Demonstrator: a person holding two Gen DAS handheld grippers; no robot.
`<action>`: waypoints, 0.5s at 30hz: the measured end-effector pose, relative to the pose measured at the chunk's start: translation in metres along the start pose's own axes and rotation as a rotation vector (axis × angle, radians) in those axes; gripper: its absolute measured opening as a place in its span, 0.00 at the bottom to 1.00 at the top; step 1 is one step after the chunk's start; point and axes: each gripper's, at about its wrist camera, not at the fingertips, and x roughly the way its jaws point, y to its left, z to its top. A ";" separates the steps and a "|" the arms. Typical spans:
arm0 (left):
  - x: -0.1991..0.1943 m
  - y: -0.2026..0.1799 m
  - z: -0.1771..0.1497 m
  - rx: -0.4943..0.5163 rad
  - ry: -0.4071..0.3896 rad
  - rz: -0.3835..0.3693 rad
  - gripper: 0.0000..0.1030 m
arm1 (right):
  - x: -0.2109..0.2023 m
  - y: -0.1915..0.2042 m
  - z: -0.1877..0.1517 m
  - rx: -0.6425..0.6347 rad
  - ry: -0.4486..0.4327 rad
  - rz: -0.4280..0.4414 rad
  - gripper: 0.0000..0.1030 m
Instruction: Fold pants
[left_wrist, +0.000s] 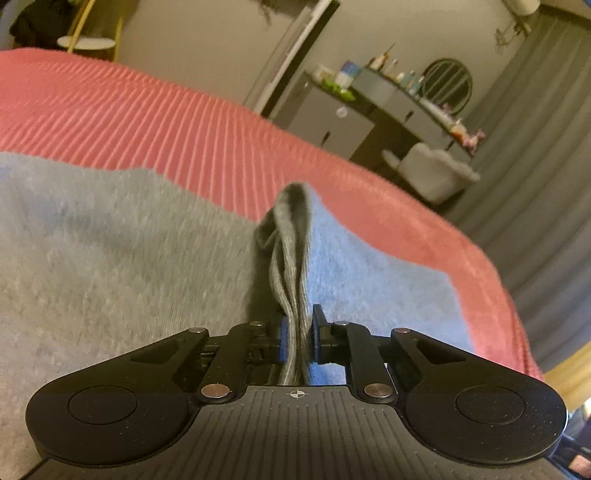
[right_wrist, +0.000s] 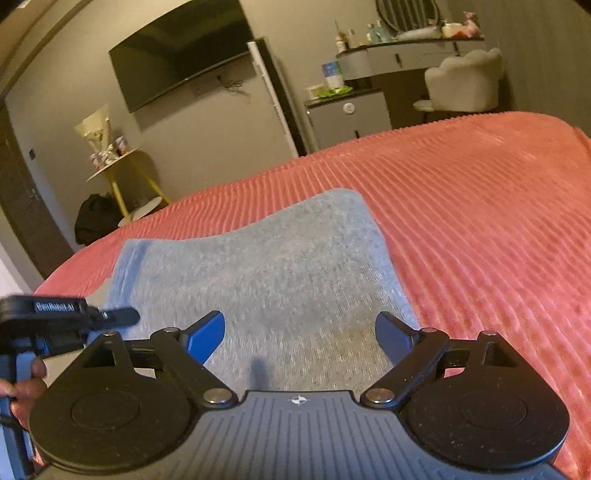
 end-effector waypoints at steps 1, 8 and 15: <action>-0.005 -0.001 0.000 0.006 -0.007 -0.001 0.14 | -0.001 0.000 0.000 -0.006 0.000 0.003 0.87; -0.020 -0.001 0.002 0.080 -0.068 0.102 0.16 | -0.004 0.002 -0.001 -0.032 -0.002 -0.007 0.87; 0.005 0.011 -0.002 0.044 -0.025 0.142 0.28 | 0.024 -0.012 -0.002 0.032 0.156 -0.119 0.87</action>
